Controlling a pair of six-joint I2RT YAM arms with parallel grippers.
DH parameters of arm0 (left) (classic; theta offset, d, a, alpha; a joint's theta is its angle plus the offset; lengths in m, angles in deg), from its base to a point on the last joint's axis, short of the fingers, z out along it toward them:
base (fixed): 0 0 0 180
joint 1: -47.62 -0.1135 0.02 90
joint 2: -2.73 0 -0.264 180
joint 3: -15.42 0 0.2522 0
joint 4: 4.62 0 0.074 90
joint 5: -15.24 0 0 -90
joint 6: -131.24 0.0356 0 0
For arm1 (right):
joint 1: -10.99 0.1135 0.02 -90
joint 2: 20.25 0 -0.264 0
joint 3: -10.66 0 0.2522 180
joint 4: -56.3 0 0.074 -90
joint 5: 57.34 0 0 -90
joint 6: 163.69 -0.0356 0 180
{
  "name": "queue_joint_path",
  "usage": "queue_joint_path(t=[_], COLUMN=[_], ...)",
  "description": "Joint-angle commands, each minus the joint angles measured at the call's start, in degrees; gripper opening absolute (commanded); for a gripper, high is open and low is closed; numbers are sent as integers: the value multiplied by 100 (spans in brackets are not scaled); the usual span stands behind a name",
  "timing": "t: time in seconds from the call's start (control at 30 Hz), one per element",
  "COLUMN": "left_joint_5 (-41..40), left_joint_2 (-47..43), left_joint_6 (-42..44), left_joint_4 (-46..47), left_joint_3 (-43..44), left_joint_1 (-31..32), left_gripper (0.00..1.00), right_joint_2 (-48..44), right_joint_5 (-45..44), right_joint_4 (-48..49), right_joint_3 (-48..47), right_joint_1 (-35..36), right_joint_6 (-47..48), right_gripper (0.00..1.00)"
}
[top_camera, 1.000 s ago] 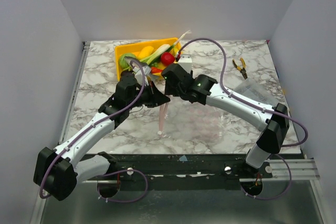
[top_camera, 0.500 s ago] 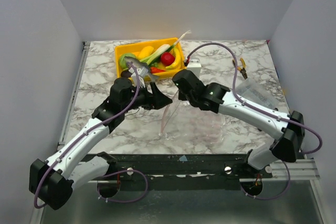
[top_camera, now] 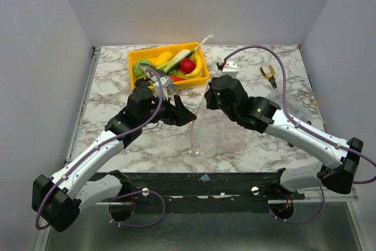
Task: Place the food in the zip-top bag and seal the zipper
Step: Open the zipper of the food storage bag at the center of the board.
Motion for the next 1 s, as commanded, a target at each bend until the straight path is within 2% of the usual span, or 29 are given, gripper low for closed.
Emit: queue_joint_path(t=[0.0,0.1,0.13,0.17,0.33,0.37,0.4,0.5,0.67,0.73,0.8,0.97], left_joint_5=[52,19,-53,-127,-240,-214,-210,-323,-549,-574,-654,-723], left_joint_2=[176,208,206,231,449,489,526,540,492,528,550,658], left_joint_6=[227,258,279,301,248,193,119,-77,-277,-295,-326,-442], left_joint_4=[-35,-1,-20,-74,-185,-132,-83,52,148,120,73,62], left_joint_3=[329,345,360,382,650,690,726,775,801,835,848,901], left_joint_1=[252,362,384,399,403,403,416,417,416,415,418,411], left_gripper=[64,65,59,46,5,0,0,0,0,0,0,0], right_joint_2=[52,98,115,123,446,551,683,876,752,712,696,685], right_joint_5=[155,96,110,121,34,27,12,-87,-148,-101,-51,91], right_joint_4=[-154,-297,-356,-408,-1086,-1302,-1498,-1963,-1927,-1850,-1839,-1591], right_joint_3=[-206,-297,-342,-383,-787,-926,-1024,-1149,-749,-679,-667,-525], right_joint_1=[-13,-13,-13,-13,-13,-9,-5,4,87,135,145,154], right_joint_6=[62,11,21,8,-359,-471,-581,-974,-1266,-1287,-1323,-1174], right_gripper=[1,1,1,1,1,6,18,29,31,27,18,26])
